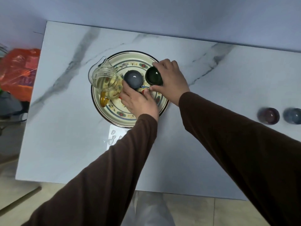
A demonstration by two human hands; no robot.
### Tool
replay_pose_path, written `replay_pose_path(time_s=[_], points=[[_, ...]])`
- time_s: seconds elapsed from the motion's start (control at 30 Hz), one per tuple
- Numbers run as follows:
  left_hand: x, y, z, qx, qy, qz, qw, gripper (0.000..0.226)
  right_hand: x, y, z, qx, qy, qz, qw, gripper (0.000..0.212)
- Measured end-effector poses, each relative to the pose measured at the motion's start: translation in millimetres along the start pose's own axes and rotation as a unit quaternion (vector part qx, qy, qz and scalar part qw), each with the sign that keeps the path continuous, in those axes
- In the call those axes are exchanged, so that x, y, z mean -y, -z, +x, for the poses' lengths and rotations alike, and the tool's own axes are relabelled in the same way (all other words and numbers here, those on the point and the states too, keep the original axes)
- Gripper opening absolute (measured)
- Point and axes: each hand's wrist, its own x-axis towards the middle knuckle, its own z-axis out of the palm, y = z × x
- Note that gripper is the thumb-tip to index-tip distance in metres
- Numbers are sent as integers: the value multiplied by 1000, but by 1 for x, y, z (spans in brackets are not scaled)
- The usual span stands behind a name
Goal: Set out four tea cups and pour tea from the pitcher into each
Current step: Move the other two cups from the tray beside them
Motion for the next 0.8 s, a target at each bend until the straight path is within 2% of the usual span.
replay_pose_path(time_s=[0.37, 0.53, 0.8], points=[[-9, -20, 7, -33, 48, -4, 998, 78, -6, 6, -9, -77, -66, 120, 988, 70], [-18, -29, 17, -38, 67, 44, 996, 85, -8, 9, -14, -92, -80, 141, 983, 72], [-14, -31, 21, -51, 55, 84, 994, 76, -16, 13, -28, -103, -108, 173, 973, 70]])
